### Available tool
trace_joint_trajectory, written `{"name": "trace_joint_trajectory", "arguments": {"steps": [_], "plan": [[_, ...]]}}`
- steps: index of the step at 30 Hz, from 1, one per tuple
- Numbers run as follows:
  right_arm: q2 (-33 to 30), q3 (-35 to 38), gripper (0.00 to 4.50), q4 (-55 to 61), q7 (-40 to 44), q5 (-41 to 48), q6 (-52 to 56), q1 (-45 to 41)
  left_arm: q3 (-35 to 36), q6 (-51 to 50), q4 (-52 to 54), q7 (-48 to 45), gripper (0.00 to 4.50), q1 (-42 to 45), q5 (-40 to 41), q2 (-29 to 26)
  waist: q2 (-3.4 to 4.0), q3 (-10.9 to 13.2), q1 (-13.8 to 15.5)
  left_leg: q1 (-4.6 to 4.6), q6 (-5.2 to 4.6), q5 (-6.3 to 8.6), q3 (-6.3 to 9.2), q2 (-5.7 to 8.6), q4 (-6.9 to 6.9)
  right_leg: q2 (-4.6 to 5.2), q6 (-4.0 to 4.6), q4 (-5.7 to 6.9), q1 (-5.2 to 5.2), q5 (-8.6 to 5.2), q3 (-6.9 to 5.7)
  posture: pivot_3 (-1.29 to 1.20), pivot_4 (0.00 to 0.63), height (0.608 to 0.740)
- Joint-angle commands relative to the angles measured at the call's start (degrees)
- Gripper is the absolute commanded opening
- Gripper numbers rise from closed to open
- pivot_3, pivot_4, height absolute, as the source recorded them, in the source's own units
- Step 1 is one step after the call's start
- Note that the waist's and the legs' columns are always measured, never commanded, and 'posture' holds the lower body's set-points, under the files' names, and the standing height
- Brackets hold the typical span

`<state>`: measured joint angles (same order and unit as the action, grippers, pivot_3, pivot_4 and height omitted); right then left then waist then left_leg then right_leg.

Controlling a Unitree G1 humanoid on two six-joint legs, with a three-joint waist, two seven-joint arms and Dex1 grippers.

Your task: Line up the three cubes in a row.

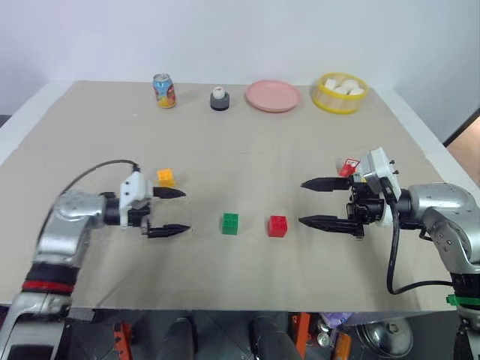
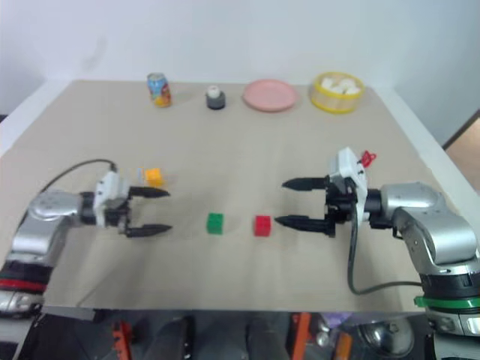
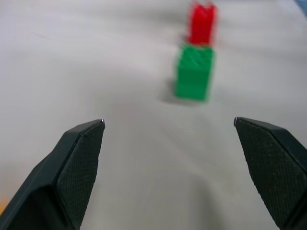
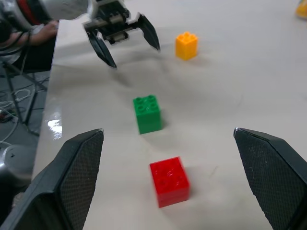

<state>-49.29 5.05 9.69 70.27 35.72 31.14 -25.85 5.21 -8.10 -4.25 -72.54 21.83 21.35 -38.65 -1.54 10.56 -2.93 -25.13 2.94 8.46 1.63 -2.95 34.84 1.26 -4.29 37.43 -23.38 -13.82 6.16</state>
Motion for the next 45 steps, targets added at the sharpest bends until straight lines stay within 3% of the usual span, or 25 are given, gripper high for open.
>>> {"name": "trace_joint_trajectory", "arguments": {"steps": [1, 4, 10, 17, 23, 34, 45], "plan": [[2.48, 0.63, 4.5, 1.92, -3.99, 0.28, -0.25, -4.12, 5.45, -7.42, 9.61, 14.2, 4.47, -4.86, 0.14, 1.36, 0.01, 0.0, 0.08, 0.03, 0.0, 0.0, 0.0, 0.0, -0.01, 0.0, 0.0, 0.0, 0.02, 0.0, 0.0, 0.0, 0.15, 0.74], [4.61, 0.02, 4.5, 3.12, -5.11, 1.5, 0.61, -6.29, 7.69, -13.57, 12.13, 24.69, 4.47, -8.82, -1.78, 3.17, 0.0, 0.0, 0.14, 0.05, -0.01, -0.01, 0.02, 0.01, 0.0, -0.01, 0.0, 0.01, 0.04, 0.02, -0.01, 0.0, 0.15, 0.74], [6.06, -2.58, 4.5, 2.6, -4.26, 0.06, 0.03, -8.37, 8.13, -17.39, 16.23, 33.65, 4.47, -14.63, -2.03, 5.83, -0.04, -0.01, 0.38, 0.0, 0.0, 0.0, 0.01, 0.05, 0.01, 0.02, 0.01, 0.0, 0.03, 0.02, -0.01, 0.0, 0.15, 0.74], [6.89, -3.88, 4.5, 2.61, -3.55, 0.16, -0.51, -9.14, 5.42, -16.11, 8.45, 40.66, 4.47, -10.98, -8.54, 5.96, -0.05, -0.01, 0.3, 0.05, 0.0, -0.01, 0.01, 0.05, 0.01, -0.01, 0.07, 0.0, 0.01, 0.06, -0.01, 0.0, 0.15, 0.74], [7.52, -3.97, 4.5, 2.88, -3.86, 0.2, -0.71, -9.52, 3.35, -12.14, -1.94, 38.68, 4.47, -3.27, -9.38, 6.56, -0.06, -0.01, 0.32, 0.01, 0.01, -0.01, 0.0, 0.07, 0.02, 0.02, 0.04, -0.01, 0.01, 0.07, -0.02, 0.0, 0.15, 0.74], [6.65, -2.69, 4.5, 6.33, -4.42, 1.83, 0.71, -8.28, -0.01, -6.0, -18.52, 23.41, 4.47, 6.96, -7.06, 6.46, -0.06, -0.01, 0.32, 0.0, 0.01, -0.01, 0.06, 0.08, -0.17, -0.01, -0.18, -0.01, -0.03, 0.11, -0.06, 0.0, 0.15, 0.74], [6.01, -1.6, 4.5, 8.26, -6.07, 2.5, 1.46, -6.78, -2.06, 0.79, -37.78, 22.32, 4.47, 18.5, -11.65, 7.54, -0.06, -0.02, 0.3, 0.02, -0.06, -0.21, 0.09, 0.09, -0.08, 0.0, 0.02, -0.01, 0.01, 0.28, -0.08, 0.0, 0.15, 0.74]]}}
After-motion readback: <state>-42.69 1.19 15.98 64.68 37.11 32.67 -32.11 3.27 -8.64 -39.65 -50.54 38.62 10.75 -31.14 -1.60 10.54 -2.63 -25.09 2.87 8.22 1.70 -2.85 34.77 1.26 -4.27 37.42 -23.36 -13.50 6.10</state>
